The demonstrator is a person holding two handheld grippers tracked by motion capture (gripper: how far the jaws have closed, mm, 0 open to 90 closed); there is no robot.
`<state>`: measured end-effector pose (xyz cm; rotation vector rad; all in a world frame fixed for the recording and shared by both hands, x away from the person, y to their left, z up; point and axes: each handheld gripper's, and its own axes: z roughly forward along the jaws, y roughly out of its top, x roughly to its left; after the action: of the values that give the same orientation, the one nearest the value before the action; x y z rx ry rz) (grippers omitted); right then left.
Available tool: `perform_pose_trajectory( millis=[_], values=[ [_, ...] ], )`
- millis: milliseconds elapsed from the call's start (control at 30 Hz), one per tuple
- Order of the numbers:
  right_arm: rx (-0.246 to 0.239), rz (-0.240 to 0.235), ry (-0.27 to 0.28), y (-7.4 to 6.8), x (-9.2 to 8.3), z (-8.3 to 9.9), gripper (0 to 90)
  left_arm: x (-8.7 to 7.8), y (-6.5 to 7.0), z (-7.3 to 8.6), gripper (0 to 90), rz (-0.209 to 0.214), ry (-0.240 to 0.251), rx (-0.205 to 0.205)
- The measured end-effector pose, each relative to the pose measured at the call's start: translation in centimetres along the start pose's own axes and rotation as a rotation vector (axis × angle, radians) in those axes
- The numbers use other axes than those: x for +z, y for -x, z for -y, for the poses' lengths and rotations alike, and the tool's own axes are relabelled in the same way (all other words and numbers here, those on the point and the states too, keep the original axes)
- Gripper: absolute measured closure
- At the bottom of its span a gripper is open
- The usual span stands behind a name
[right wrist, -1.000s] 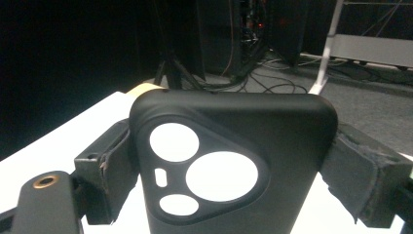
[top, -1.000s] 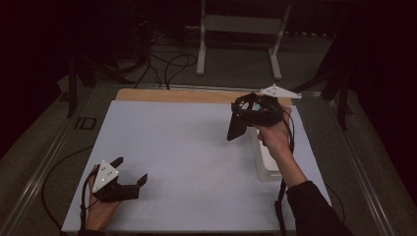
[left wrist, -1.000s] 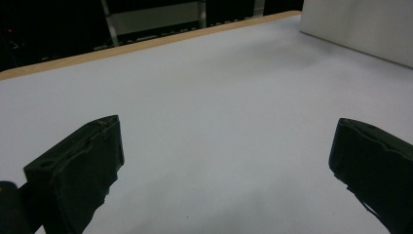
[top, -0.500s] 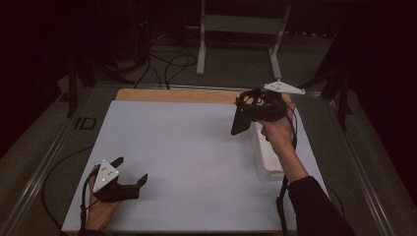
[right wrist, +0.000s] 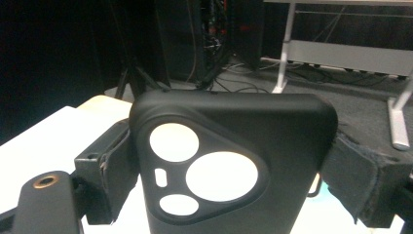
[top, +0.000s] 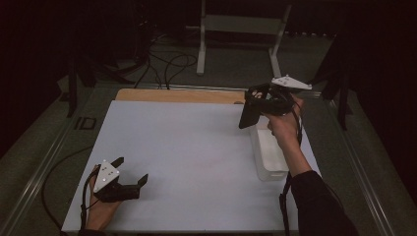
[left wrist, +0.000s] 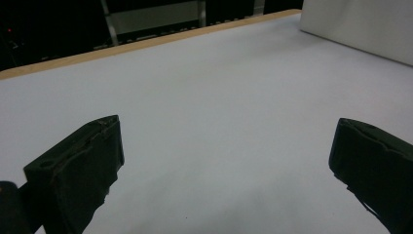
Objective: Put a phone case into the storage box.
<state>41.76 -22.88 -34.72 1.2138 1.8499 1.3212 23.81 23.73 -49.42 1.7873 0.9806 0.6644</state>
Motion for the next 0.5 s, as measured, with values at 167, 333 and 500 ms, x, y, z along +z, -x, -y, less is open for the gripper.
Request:
perform_pose_trajectory(
  millis=[167,333,500],
  values=[
    [0.013,0.021,-0.003,0.5,0.2,0.1,14.2,0.0,0.0,0.0,0.2,-0.001,0.001,-0.001],
    [0.023,0.049,-0.005,1.3,0.3,0.1,14.1,0.0,0.0,0.0,0.2,0.000,-0.001,0.001],
    [0.033,0.072,-0.006,1.9,0.3,0.0,14.1,0.0,0.0,0.0,0.2,0.000,-0.001,0.001]
  ],
)
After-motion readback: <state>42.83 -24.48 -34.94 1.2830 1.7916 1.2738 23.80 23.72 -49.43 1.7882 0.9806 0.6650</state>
